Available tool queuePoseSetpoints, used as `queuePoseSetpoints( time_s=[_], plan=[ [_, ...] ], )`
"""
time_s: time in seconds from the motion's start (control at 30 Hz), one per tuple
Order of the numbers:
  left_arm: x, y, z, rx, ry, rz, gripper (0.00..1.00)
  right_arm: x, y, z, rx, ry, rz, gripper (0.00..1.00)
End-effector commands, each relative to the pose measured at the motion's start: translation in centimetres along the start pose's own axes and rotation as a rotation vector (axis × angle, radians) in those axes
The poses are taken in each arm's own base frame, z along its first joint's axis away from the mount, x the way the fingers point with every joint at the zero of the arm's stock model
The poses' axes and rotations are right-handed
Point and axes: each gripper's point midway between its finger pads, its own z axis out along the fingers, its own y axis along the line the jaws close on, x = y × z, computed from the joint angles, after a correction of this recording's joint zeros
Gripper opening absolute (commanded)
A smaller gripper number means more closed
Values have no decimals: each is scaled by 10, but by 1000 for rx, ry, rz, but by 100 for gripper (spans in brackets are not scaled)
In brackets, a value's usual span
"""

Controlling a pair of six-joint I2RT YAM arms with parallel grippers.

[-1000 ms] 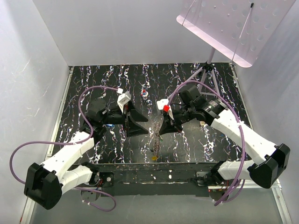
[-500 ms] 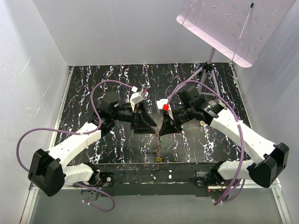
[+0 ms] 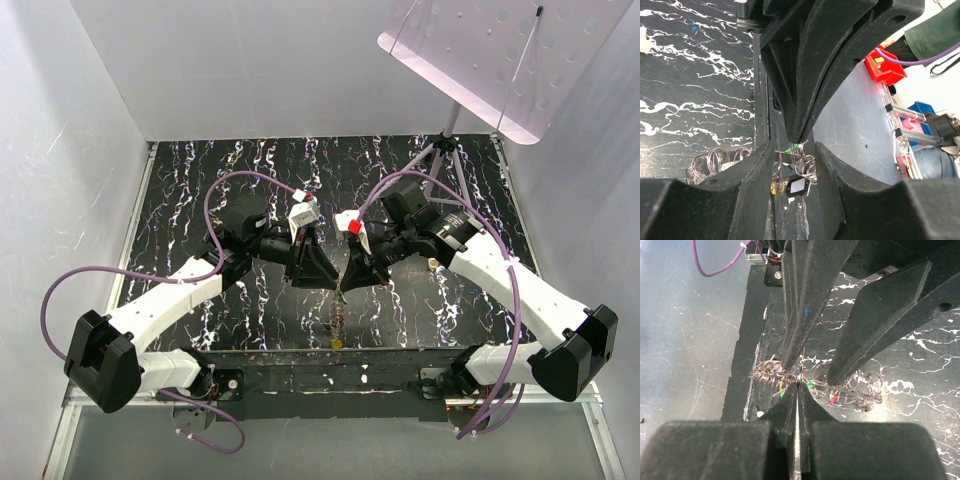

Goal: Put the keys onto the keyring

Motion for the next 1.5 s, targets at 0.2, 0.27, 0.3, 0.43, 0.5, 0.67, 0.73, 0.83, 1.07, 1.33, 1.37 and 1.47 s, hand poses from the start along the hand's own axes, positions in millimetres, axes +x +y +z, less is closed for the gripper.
queuePoseSetpoints(
  time_s=[0.2,0.27,0.3,0.43,0.5,0.67,0.73,0.83,1.07,1.33,1.37,1.47],
  plan=[
    [-8,-10,5,33,14,51,31,-24,-2,-4,-8,-75,-31,1],
    [-7,-10,6,33,17,47,28,-23,-2,-4,-9,-75,-23,1],
    [-7,-10,7,33,18,47,28,-24,-3,-5,-6,-78,-24,1],
    [-7,-9,8,34,19,54,22,-23,-2,-4,-10,-79,-17,1],
    [-5,-9,8,32,29,37,20,-23,-2,-4,-10,-79,-17,1],
    [-5,-10,8,34,32,34,5,-21,-1,-4,-11,-78,-11,1],
    [-5,-9,8,31,32,31,0,-21,-1,-5,-9,-79,-12,1],
    [-6,-10,7,30,31,34,0,-20,-1,-5,-9,-79,-8,1],
    [-9,-15,4,21,-7,32,0,-24,-4,-9,20,-104,22,7],
    [-28,-29,-10,6,-277,75,0,-51,9,-30,-12,-233,59,37],
    [-30,-31,-11,7,-316,80,0,-53,11,-31,-21,-246,68,38],
    [-39,-35,-17,1,-425,111,0,-59,11,-30,-22,-279,89,39]
  ],
)
